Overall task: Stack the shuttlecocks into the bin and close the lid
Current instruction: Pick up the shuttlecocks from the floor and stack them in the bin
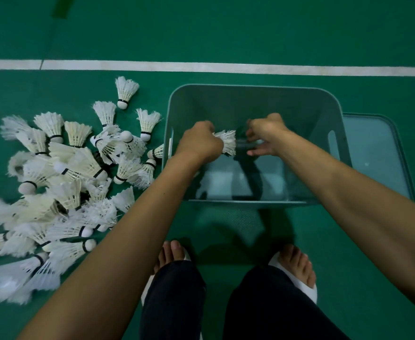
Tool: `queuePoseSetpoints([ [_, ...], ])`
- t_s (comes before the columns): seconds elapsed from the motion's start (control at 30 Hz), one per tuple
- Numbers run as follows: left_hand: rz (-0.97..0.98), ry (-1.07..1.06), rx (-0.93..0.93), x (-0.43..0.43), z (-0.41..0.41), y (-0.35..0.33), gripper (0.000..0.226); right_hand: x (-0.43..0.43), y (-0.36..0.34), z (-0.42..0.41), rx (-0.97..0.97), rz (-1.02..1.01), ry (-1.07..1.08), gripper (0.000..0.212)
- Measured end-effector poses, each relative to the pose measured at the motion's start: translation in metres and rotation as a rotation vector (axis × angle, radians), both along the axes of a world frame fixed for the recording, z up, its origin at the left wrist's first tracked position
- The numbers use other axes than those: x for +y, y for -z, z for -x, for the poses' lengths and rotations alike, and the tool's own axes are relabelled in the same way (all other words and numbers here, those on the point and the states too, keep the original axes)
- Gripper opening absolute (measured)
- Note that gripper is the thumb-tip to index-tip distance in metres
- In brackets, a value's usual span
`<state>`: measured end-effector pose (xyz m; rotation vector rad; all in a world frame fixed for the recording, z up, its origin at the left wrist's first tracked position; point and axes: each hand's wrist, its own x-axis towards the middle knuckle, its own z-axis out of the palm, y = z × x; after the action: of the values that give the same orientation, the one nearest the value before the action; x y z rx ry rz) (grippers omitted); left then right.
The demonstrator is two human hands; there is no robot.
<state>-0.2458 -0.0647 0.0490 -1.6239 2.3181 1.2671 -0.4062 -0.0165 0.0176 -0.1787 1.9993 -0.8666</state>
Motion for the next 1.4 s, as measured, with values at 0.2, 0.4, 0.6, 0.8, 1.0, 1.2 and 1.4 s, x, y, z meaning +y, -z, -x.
queuePoseSetpoints([
  [0.2, 0.437, -0.170, 0.423, 0.012, -0.066, -0.057, 0.018, 0.016, -0.082, -0.050, 0.151, 0.340, -0.084, 0.021],
  [0.4, 0.490, -0.498, 0.355, 0.032, -0.170, -0.026, 0.011, 0.030, -0.122, -0.177, -0.169, 0.650, -0.316, 0.021],
  [0.6, 0.453, -0.862, -0.127, 0.081, -0.244, 0.046, 0.031, 0.054, -0.045, -0.259, 0.138, 0.476, -0.682, 0.021],
  [0.8, 0.231, -0.658, -0.302, 0.101, -0.247, 0.082, 0.068, 0.061, 0.032, -0.252, 0.538, 0.382, -1.094, 0.025],
  [1.0, 0.274, -0.560, -0.282, 0.100, -0.231, 0.095, 0.068, 0.036, 0.057, -0.238, 0.783, 0.424, -1.463, 0.060],
  [1.2, 0.182, -0.474, -0.202, 0.096, -0.244, 0.098, 0.068, 0.040, 0.059, -0.237, 0.903, 0.406, -1.388, 0.038],
  [1.4, 0.195, -0.413, -0.146, 0.106, -0.248, 0.100, 0.074, 0.057, 0.057, -0.242, 0.695, 0.292, -1.199, 0.027],
])
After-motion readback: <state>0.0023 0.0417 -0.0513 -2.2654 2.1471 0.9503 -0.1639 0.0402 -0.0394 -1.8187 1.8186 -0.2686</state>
